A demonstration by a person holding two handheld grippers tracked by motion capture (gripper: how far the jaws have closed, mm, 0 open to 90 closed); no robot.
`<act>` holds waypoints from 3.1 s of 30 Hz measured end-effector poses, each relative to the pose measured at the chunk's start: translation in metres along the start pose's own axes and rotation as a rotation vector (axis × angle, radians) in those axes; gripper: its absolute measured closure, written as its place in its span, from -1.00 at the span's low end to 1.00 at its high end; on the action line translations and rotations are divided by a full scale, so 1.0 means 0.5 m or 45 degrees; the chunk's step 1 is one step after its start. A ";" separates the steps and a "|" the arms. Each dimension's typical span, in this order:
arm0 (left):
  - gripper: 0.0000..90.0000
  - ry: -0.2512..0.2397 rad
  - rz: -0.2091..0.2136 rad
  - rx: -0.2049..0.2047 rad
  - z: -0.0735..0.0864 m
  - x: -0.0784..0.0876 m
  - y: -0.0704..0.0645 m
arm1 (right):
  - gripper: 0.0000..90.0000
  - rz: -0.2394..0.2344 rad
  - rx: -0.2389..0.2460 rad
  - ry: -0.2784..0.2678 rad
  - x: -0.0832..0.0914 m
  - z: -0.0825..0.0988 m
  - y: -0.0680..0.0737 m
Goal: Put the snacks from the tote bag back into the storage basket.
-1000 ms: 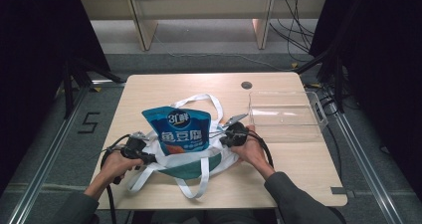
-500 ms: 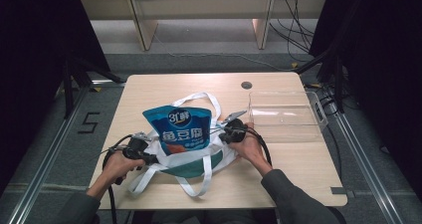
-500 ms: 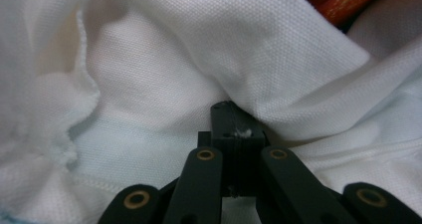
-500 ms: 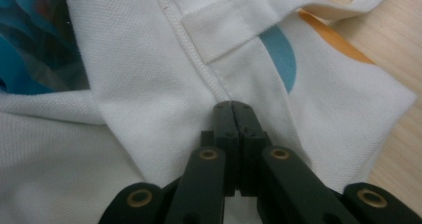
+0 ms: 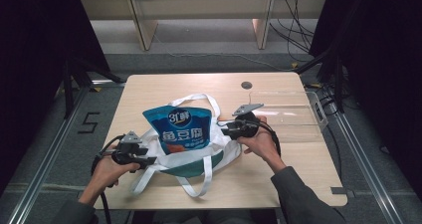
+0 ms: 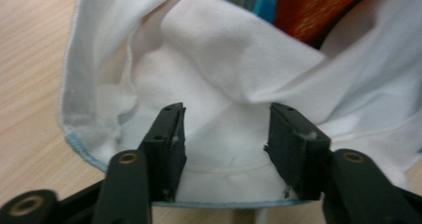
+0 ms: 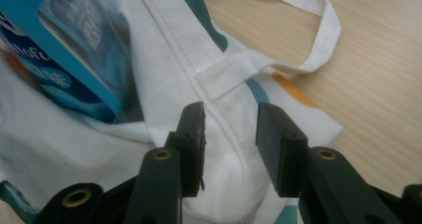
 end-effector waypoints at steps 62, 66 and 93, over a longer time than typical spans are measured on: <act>-0.49 -0.043 -0.012 -0.026 0.048 0.050 -0.087 | -0.32 -0.117 0.510 0.159 0.155 -0.223 0.172; -0.49 -0.031 -0.017 -0.047 0.050 0.051 -0.086 | -0.25 -0.132 0.558 0.185 0.142 -0.245 0.179; -0.48 -0.029 -0.027 -0.050 0.051 0.049 -0.085 | 0.28 -0.200 0.657 0.355 0.083 -0.341 0.219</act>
Point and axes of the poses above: each handheld gripper's, and its own axes: x roughly backward along the jaws, z roughly out of its underside, y roughly to its left, the point moved 5 cm from there along -x, roughly forward along the jaws, and after that the axes turned 4 degrees about y, right-handed, at the moved point
